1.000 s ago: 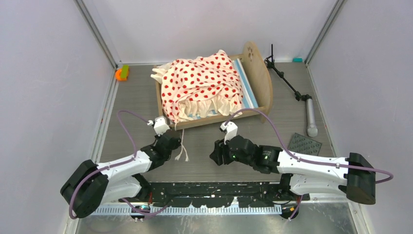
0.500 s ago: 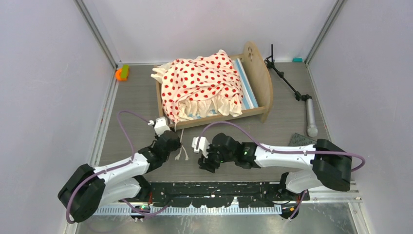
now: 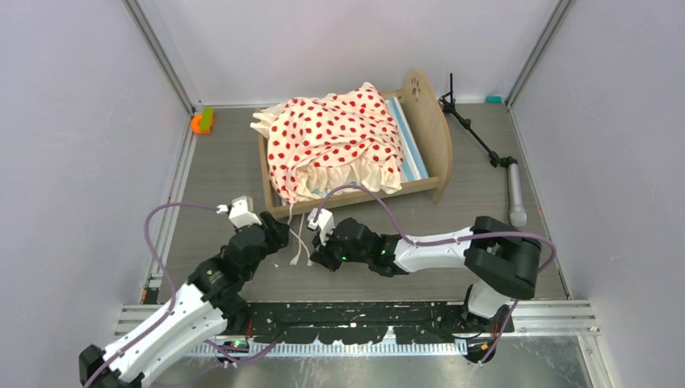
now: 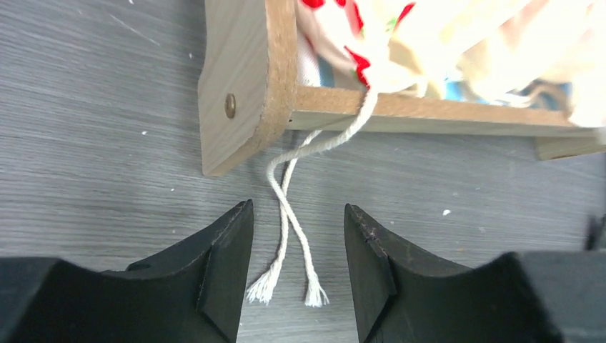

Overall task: Set up the pet bed
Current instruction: Tie the ropes to the bed frame.

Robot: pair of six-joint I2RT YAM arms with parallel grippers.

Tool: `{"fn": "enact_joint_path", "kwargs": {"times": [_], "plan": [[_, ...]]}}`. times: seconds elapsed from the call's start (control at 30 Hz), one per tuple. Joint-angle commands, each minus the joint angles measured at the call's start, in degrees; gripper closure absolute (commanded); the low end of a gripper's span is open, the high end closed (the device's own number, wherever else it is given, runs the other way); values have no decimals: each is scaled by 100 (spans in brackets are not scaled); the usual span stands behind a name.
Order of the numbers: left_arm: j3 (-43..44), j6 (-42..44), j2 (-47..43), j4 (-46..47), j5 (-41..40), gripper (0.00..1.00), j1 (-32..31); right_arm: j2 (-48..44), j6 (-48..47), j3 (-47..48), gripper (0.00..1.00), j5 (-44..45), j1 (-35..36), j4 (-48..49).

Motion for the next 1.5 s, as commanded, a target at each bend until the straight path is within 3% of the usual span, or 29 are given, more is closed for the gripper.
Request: {"fn": "enact_joint_path", "kwargs": {"times": [0.0,0.2,0.47,0.93,1.1,1.27,1.47], "plan": [[540,-105,-952,-1564,-320,49,30,300,1286,241,99,781,377,988],[858,-91,-1651,-2506,-577,49,32,666,1978,525,100,1324,661,804],[920,-132,-1915,-2766,-720,50,31,1098,2147,789,100,1861,687,189],[1038,-167,-2234,-3125,-946,50,30,1441,1356,1432,100,2742,624,-1706],[1070,-189,-2262,-3139,-943,50,31,1503,796,1580,99,3109,412,-1958],[1187,-172,-2179,-3221,-974,50,32,1522,344,1727,92,2582,16,-1672],[1410,-172,-2315,-3390,-1048,49,32,861,-911,1337,76,751,-47,-1181]]}}
